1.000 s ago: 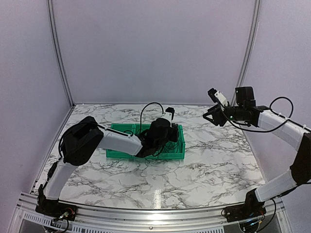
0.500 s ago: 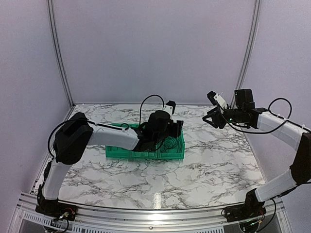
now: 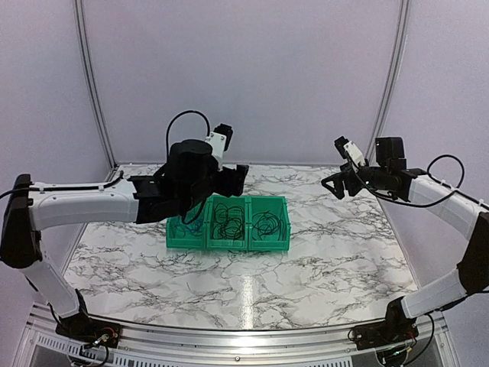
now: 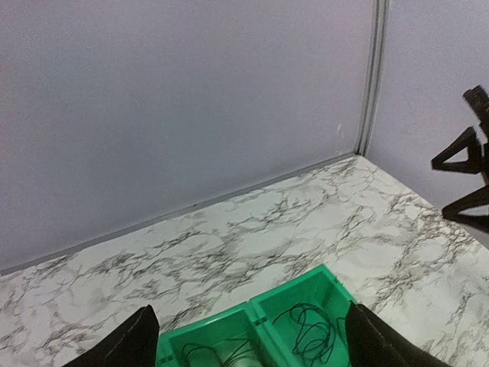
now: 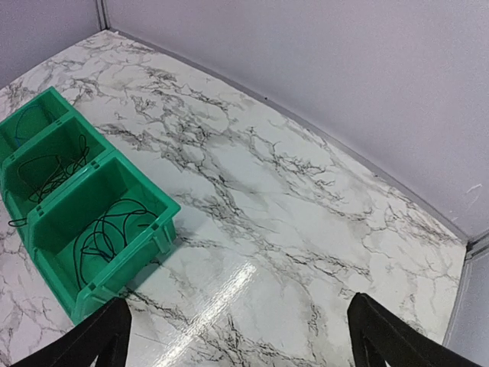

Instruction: Untangle the cables

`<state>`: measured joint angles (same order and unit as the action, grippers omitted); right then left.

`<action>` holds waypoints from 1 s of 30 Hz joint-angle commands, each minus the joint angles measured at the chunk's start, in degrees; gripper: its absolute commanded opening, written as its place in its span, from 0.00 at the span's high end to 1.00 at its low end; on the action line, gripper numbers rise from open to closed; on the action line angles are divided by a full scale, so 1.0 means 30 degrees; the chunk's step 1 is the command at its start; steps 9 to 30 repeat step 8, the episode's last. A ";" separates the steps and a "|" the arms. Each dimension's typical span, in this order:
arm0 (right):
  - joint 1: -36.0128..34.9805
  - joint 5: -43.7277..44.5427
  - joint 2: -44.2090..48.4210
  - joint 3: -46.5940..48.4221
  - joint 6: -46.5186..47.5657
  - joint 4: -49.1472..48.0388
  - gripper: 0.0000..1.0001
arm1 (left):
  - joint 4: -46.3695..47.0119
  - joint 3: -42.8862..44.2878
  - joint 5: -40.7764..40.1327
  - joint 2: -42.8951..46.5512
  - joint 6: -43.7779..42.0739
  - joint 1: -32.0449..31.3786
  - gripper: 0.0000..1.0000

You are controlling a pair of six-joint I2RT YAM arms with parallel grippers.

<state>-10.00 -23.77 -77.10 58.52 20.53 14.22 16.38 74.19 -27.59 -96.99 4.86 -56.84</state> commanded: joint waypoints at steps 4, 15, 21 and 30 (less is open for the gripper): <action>0.0548 0.3384 0.2039 0.0904 -0.4008 -0.1498 0.01 | -0.8268 -0.2524 -0.4055 0.5199 0.0376 0.0389 0.01; 0.0550 0.4577 0.3067 0.0371 -0.4440 -0.1814 0.02 | -0.9229 -0.4665 -0.4484 0.8932 0.2145 0.1398 0.01; 0.0550 0.4577 0.3067 0.0371 -0.4440 -0.1814 0.02 | -0.9229 -0.4665 -0.4484 0.8932 0.2145 0.1398 0.01; 0.0550 0.4577 0.3067 0.0371 -0.4440 -0.1814 0.02 | -0.9229 -0.4665 -0.4484 0.8932 0.2145 0.1398 0.01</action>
